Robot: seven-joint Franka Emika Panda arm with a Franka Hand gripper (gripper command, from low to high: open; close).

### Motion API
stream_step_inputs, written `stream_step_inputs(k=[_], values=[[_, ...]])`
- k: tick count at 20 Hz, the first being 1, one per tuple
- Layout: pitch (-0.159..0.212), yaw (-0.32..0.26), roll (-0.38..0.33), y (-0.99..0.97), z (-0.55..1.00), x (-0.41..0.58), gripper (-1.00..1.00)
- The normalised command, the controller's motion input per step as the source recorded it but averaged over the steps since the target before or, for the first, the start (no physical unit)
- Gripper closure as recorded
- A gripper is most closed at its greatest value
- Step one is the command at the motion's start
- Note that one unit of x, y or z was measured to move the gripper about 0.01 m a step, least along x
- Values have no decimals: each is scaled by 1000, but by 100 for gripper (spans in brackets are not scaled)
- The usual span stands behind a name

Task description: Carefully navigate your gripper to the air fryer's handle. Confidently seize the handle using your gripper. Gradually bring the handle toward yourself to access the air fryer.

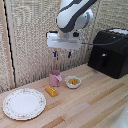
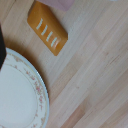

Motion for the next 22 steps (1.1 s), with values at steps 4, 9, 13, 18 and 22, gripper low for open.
stream_step_inputs(k=[4, 9, 13, 18, 22], values=[[-27, -226, -305, -1, 0, 16, -100], [-47, -151, -369, 0, -5, 1, -100], [-79, -36, -375, 0, -29, -111, -100], [-85, -4, -375, 0, -34, -145, -100], [-125, 25, -375, 0, -10, -101, -100]])
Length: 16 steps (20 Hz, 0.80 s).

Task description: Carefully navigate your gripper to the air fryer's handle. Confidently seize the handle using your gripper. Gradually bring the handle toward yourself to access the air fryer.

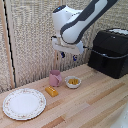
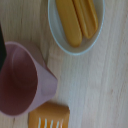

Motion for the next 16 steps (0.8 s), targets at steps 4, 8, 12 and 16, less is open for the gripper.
stream_step_inputs(k=[4, 8, 12, 16], values=[[-148, 36, -375, 0, 0, -32, -100], [-137, 37, -375, -186, -40, 8, -100], [-88, 18, -375, -315, -175, 0, -100], [-47, 6, -362, -381, -339, 0, -100]])
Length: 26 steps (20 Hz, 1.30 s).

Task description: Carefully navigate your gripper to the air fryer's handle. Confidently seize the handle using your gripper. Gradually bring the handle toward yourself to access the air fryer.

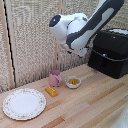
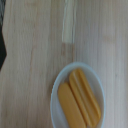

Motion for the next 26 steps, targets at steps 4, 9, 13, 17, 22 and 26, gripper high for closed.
stream_step_inputs(k=[4, 9, 13, 17, 22, 26], values=[[-23, 46, -263, -435, -456, 0, -100], [-71, 45, -201, -480, -447, -17, -100], [-100, 22, -138, -564, -320, -62, -100], [-108, 1, -106, -619, -234, -184, -100], [-87, 25, -54, -691, -225, -214, -100], [-52, 70, -53, -689, -230, -251, -100]])
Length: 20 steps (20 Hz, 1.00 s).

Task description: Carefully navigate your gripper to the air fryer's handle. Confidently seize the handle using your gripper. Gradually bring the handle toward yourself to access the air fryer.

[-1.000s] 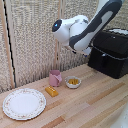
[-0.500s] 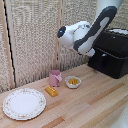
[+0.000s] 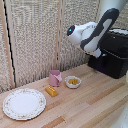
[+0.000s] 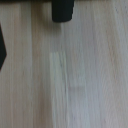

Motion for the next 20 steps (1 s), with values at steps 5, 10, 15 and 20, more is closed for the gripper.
stream_step_inputs(k=[5, 10, 15, 20], values=[[-24, 106, -54, -671, -221, -215, -100], [-1, 132, -57, -629, -94, -223, -100], [0, 146, -18, -597, -50, -42, -100], [19, 207, 0, -386, -1, 268, 100]])
